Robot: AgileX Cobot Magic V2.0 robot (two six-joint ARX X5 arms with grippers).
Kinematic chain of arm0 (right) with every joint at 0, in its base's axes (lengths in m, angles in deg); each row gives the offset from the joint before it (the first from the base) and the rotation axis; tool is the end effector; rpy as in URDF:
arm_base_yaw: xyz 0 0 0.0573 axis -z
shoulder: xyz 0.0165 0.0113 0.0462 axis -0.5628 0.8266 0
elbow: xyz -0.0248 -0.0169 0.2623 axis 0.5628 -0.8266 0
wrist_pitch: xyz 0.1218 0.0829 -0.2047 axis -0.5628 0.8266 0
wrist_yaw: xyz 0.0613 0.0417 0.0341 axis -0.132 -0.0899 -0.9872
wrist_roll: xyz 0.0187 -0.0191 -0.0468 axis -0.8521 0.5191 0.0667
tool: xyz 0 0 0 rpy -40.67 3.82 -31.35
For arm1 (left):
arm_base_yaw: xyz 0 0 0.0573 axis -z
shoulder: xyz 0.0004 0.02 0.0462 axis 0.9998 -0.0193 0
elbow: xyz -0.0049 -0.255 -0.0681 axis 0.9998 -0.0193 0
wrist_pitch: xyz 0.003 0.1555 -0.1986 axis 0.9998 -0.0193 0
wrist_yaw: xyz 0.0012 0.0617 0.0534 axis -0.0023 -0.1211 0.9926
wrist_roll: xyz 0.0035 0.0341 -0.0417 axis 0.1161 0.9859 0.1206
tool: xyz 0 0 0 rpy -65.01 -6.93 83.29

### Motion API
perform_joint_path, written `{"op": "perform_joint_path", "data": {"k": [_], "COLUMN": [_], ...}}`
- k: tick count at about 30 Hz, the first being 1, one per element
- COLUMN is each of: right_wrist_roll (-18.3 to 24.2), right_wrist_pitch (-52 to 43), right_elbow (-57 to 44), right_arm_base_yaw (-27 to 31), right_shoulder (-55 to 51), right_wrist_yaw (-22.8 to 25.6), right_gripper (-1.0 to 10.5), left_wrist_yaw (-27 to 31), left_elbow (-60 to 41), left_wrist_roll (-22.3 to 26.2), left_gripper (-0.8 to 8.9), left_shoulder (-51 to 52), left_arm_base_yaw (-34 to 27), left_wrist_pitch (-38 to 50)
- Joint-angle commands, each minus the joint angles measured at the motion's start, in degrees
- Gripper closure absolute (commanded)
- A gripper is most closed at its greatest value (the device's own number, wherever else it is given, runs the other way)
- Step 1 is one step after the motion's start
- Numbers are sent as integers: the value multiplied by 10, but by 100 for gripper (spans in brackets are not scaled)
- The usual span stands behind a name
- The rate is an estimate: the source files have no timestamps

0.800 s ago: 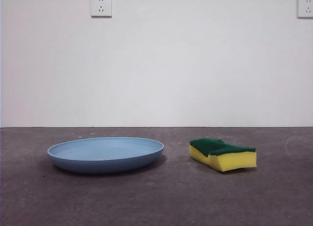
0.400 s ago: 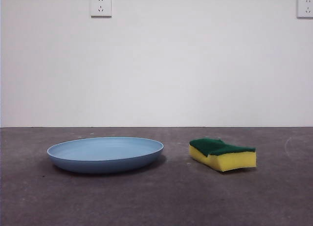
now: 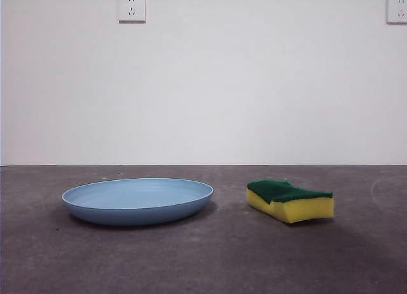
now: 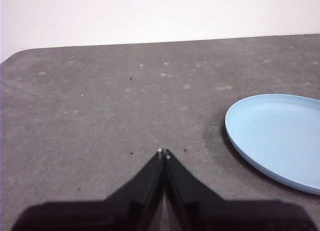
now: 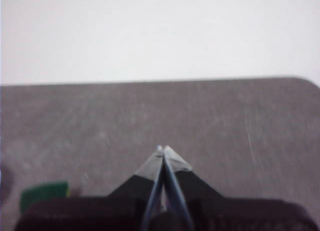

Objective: Pick up the plate,pick up the cloth,clean the plate with the cloth

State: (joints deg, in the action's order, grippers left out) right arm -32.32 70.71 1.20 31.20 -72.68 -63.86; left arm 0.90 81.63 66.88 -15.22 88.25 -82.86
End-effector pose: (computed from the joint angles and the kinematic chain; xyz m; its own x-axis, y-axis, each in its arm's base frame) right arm 0.0943 0.0043 0.2276 0.9941 0.0274 -0.1048 -0.0278 0.9996 -0.0025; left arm 0.0956 -0.0014 0.1519 0.9839 -0.0704 -0.1642 0.0725 0.9973 0.0071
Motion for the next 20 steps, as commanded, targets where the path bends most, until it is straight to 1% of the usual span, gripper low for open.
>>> {"op": "perform_joint_path", "data": {"k": [1,4,8,11,16,18,20], "right_wrist_roll": [-6,-9,-25,-26,-48,-51,-51], "right_wrist_pitch": [-6,-7,-8,-8,-9,-12,-11], "right_elbow": [-43,-77,-112,-131,-160,-161,-161], "right_arm_base_yaw": [0,0,0,0,0,0,0], "right_shoulder": [-25,-46,-66,-79,-101,-103,-104], "right_wrist_yaw": [-1,-1,-1,-1,-1,-6,-20], "right_gripper": [945,945,945,945,945,945,945], "left_wrist_yaw": [1,1,1,1,1,1,1], "left_elbow": [-8,-8,-8,-8,-8,-8,-8], "left_wrist_roll": [-4,-4,-4,-4,-4,-4,-4], "left_gripper": [817,817,817,817,817,817,817], "left_shoulder": [2,2,2,2,2,2,2], "left_arm_base_yaw": [-2,-2,-2,-2,-2,-2,-2], "left_wrist_pitch": [3,3,3,3,3,2,3]}}
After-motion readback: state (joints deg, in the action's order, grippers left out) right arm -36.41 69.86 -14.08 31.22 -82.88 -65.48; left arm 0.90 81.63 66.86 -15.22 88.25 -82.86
